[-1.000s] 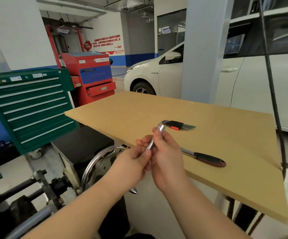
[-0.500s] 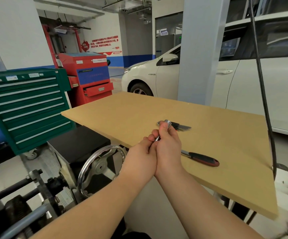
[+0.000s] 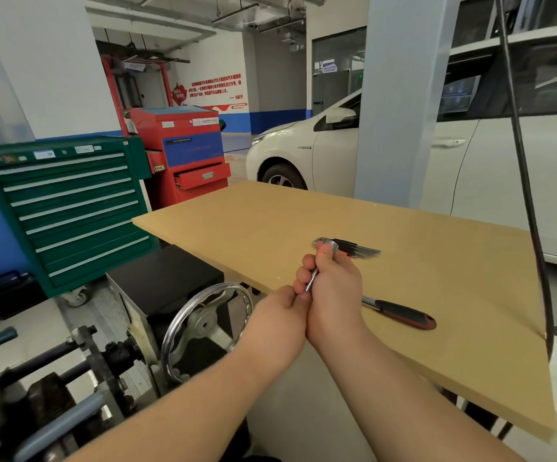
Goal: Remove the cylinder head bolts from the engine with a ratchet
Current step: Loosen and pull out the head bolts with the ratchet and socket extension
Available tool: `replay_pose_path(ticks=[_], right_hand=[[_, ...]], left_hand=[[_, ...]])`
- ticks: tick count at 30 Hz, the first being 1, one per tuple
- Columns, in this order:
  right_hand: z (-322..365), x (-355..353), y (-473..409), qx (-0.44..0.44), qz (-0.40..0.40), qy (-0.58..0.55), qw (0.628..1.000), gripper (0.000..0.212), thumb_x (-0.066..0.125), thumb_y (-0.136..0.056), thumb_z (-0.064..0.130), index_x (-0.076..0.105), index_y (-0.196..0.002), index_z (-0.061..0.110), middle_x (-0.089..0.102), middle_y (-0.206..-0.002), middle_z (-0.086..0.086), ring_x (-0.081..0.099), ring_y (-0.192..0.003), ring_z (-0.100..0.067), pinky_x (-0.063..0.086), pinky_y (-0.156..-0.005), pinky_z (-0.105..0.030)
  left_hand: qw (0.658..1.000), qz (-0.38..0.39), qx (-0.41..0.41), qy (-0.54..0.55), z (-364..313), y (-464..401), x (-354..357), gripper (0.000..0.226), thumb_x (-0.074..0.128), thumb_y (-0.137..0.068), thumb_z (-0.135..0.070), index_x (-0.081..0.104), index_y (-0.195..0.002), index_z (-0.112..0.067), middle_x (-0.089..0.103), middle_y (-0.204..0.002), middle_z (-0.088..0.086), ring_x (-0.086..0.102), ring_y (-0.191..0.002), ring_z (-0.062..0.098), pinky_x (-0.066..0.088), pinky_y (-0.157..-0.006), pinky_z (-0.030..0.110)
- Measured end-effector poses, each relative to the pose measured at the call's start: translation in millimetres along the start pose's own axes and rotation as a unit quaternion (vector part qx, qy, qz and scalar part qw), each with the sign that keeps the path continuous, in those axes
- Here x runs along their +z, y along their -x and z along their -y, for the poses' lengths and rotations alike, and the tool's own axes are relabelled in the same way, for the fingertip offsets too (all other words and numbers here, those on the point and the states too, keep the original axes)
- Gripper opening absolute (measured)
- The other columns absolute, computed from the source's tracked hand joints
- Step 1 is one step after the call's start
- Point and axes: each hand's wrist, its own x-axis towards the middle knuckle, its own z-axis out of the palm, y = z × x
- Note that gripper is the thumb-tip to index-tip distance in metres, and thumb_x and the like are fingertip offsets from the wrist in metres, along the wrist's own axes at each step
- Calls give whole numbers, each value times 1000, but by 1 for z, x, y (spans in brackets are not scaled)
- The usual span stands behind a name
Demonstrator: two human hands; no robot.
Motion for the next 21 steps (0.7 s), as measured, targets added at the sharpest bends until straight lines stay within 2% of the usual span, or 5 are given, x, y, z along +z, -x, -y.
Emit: replay_pose_path(ticks=[3, 9, 15, 18, 21], right_hand=[[-4, 0, -1, -22, -6, 23, 999, 20, 47, -111, 25, 58, -102, 10, 51, -65, -1, 43, -46, -11, 36, -41, -23], [1, -3, 1, -85, 31, 39, 995, 20, 48, -111, 26, 57, -104, 11, 51, -67, 0, 41, -49, -11, 35, -43, -24], [27, 2, 3, -210, 159, 126, 956, 16, 51, -106, 37, 65, -112, 32, 60, -74, -3, 49, -55, -17, 43, -47, -29], [47, -5, -5, -241, 172, 236, 926, 17, 48, -108, 43, 64, -110, 47, 63, -77, -1, 52, -59, -14, 45, -50, -28], [54, -18, -9, -150, 167, 365, 904, 14, 58, -103, 42, 71, -102, 35, 62, -71, 2, 45, -54, -13, 34, -46, -24]], left_hand=[[999, -34, 28, -12, 5, 4, 8, 24, 47, -108, -31, 63, -93, -20, 65, -78, -5, 59, -69, 13, 42, -62, 30], [997, -30, 66, -8, 6, 9, 9, 25, 45, -109, -35, 60, -91, -24, 64, -70, -8, 54, -63, 8, 43, -62, 33], [984, -28, 42, 170, -17, 16, 10, 21, 51, -108, -40, 61, -92, -30, 55, -61, -9, 46, -58, 14, 39, -57, 31], [928, -19, -64, 366, -34, 8, -7, 14, 54, -107, -25, 62, -113, -14, 56, -66, 3, 49, -54, 19, 44, -54, 31], [865, -53, -62, 495, -40, 1, -32, 22, 50, -103, 1, 60, -122, 0, 62, -85, 12, 66, -76, 27, 60, -80, 38]])
